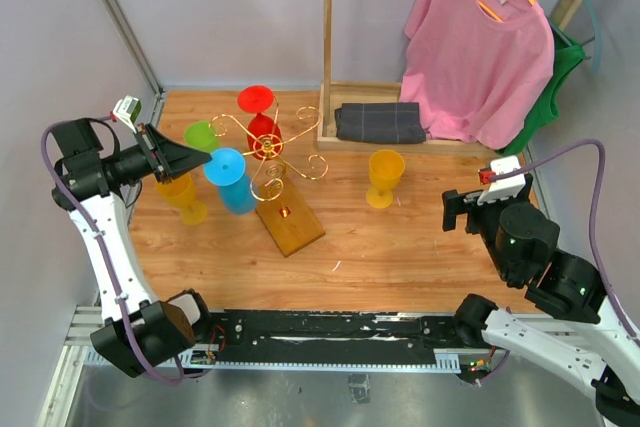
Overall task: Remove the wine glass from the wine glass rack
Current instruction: Pick up the wine glass from the wine rack.
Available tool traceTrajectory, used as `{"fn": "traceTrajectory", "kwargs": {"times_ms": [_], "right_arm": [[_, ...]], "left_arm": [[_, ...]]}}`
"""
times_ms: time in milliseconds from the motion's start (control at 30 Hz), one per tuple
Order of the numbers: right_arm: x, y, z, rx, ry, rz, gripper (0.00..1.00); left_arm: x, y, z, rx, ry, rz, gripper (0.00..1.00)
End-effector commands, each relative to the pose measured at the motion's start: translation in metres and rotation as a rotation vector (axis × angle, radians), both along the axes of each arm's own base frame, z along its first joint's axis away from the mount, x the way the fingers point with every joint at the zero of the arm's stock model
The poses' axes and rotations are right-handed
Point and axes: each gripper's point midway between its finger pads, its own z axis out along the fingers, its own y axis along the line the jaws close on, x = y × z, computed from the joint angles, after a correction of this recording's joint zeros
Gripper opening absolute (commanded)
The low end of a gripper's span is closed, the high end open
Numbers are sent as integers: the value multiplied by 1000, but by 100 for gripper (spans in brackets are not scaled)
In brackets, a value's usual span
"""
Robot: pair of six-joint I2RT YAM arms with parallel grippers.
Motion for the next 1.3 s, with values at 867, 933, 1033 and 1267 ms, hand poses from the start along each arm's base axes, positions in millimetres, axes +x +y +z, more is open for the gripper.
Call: {"fn": "traceTrajectory", "kwargs": {"times_ms": [867, 933, 1033, 1267], "right_arm": [[-3, -7, -2, -21, -6, -12, 99], [-3, -7, -2, -21, -6, -14, 98], [-3, -7, -3, -18, -6, -13, 98], [-4, -8, -5, -19, -2, -20, 99]], "left_arm": [[-11, -3, 13, -81, 67, 14, 0], [-11, -2, 12, -86, 75, 17, 0], [-8, 0, 13, -84, 74, 26, 0], [-4, 7, 18, -72, 62, 53, 0]]}}
